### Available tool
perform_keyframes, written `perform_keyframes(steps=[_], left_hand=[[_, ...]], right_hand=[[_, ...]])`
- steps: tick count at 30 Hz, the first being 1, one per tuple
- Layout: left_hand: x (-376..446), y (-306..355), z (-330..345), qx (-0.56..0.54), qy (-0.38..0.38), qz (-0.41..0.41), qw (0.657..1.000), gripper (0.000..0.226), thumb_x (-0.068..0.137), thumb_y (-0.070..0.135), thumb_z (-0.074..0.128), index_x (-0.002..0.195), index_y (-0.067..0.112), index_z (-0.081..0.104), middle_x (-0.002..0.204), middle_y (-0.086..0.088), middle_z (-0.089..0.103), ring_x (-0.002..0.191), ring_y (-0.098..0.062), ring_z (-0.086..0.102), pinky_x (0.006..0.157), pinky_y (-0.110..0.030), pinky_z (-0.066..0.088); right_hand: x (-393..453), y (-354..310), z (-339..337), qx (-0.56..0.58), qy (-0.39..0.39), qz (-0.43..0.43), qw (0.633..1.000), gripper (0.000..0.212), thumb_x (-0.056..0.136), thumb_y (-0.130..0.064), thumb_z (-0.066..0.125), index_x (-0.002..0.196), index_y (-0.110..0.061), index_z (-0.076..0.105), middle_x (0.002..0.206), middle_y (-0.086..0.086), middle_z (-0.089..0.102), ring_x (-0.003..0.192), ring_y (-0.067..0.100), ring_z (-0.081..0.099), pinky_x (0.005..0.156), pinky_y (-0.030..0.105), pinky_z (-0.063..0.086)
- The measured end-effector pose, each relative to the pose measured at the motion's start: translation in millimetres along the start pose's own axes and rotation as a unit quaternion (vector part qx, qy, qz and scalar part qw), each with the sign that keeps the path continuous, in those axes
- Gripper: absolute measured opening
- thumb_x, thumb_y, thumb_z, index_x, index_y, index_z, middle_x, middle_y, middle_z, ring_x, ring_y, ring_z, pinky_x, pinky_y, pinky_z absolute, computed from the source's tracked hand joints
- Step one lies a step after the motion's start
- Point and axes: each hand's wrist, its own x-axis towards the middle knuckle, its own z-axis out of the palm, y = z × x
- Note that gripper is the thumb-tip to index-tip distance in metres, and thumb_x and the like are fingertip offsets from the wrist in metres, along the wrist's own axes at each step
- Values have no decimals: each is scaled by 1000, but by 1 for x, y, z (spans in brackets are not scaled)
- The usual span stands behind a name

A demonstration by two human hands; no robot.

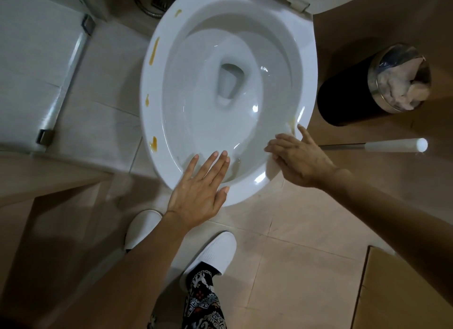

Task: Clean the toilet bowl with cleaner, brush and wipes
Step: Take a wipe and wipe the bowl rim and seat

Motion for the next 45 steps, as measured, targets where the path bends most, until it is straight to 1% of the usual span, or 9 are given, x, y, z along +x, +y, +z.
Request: perform_keyframes(steps=[5,11,15,19,24,30,33,42,45], left_hand=[[-1,0,-3,0,-6,-1,1000,61,97,39,24,149,7,27,155,-7,25,144,-19,23,114,-48,18],[-9,1,-5,-9,-18,-40,999,61,99,42,19,150,7,23,157,-7,20,145,-16,16,115,-48,13],[-29,-10,-5,-17,-19,-45,999,61,101,42,8,151,9,19,158,-5,16,145,-16,13,116,-44,11],[-52,-25,-5,-27,-2,-46,999,61,100,43,18,151,10,14,158,-3,13,146,-15,12,118,-38,6],[-57,-31,-6,-23,2,-37,999,61,100,43,18,151,11,12,159,-3,10,146,-11,1,118,-34,1],[-57,-31,-5,-24,0,-38,999,60,101,44,12,151,10,11,159,-3,10,147,-12,1,118,-36,2],[-57,-31,-5,-19,-3,-34,999,60,101,45,11,151,10,11,159,-2,9,147,-12,2,118,-36,3],[-57,-32,-2,-10,-13,-36,999,61,101,45,10,151,9,11,159,-3,10,147,-13,2,118,-38,5],[-57,-32,-2,-10,-10,-32,999,61,101,45,11,151,9,11,159,-4,9,147,-15,5,118,-38,5]], right_hand=[[-8,-19,6,32,-9,-23,999,50,92,-30,29,134,-21,54,136,-3,55,135,18,41,116,52,2],[-10,-22,15,34,48,39,997,58,92,-33,16,128,-17,59,130,-1,58,133,22,44,114,57,12],[-14,-62,25,46,55,17,997,46,89,-27,32,121,-16,63,119,0,64,122,23,54,113,56,16],[-16,-86,33,84,78,-4,993,39,88,-22,41,120,-16,63,115,-2,66,115,20,58,113,55,15],[-19,-73,31,76,86,45,992,40,91,-23,37,121,-18,64,119,-3,65,121,20,54,113,56,13],[-9,-123,33,119,78,25,990,49,85,-24,30,119,-15,65,109,1,69,108,22,63,113,55,15],[-10,-117,33,130,75,32,988,44,89,-24,34,122,-17,63,114,-1,68,113,20,61,114,52,7],[-7,-145,32,165,87,36,982,46,92,-25,31,127,-15,60,122,1,66,114,21,61,113,54,11],[-19,-141,38,153,73,26,985,52,98,-31,22,143,-17,45,144,0,50,134,19,44,117,53,8]])
